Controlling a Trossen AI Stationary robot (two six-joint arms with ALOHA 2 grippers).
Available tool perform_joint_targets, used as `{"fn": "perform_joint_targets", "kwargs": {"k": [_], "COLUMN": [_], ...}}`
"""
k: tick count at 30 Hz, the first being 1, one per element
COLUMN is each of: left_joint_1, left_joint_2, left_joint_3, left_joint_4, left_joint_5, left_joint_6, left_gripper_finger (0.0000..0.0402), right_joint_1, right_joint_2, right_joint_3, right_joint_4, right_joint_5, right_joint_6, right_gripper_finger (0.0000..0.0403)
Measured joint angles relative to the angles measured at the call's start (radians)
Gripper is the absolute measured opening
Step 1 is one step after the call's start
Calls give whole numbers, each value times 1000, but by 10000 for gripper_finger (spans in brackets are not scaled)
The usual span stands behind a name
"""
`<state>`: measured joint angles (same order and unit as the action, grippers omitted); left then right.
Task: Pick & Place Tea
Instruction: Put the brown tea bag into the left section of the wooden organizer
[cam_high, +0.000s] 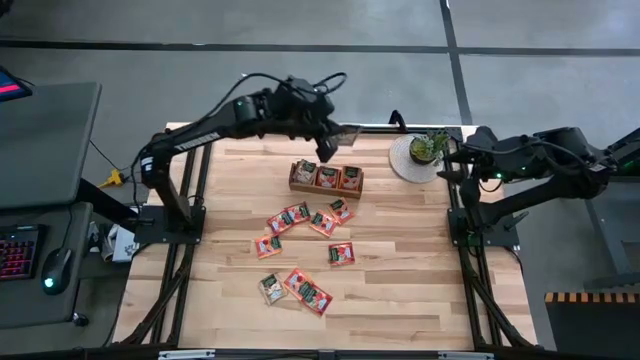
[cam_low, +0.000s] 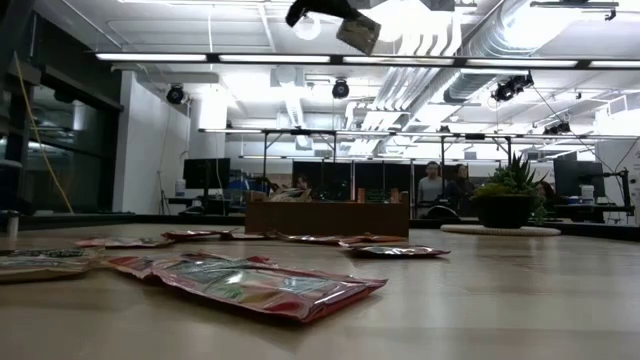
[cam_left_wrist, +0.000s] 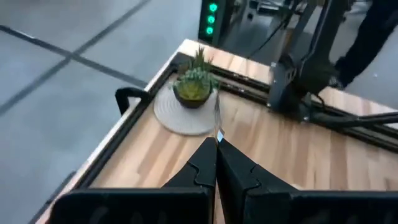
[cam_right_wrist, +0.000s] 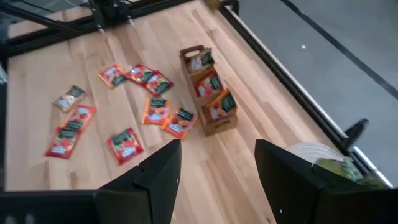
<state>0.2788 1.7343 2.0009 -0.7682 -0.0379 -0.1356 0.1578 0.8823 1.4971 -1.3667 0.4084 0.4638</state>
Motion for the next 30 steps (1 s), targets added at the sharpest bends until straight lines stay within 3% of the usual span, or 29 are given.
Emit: {"fn": "perform_joint_targets", "kwargs": {"k": [2, 5, 8, 10, 17, 25, 30], "left_joint_1": [18, 16, 13, -12, -14, 90, 172], "left_joint_2": [-44, -76, -128, -135, -212, -285, -293], "left_joint_3": [-40, -121, -271, -388, -786, -1026, -1093], "left_joint_4": [-15, 116, 192, 382, 702, 730, 753], "left_joint_5": [23, 36, 56, 58, 91, 148, 190], "left_joint_6": [-7, -39, -89, -138, -274, -274, -232], "left_gripper_finger": [0, 0, 0, 0, 0, 0, 0], "right_joint_1": [0, 0, 0, 0, 0, 0, 0], "right_joint_2": [-11, -30, -44, -51, -55, -48, -37], "right_joint_3": [0, 0, 0, 0, 0, 0, -1], "right_joint_4": [-14, -22, -22, -22, -21, -3, 33], "right_joint_5": [15, 33, 37, 36, 31, 57, 57], "right_joint_6": [-3, -19, -27, -37, -70, -72, -70], "right_gripper_finger": [200, 200, 200, 200, 200, 200, 200]}}
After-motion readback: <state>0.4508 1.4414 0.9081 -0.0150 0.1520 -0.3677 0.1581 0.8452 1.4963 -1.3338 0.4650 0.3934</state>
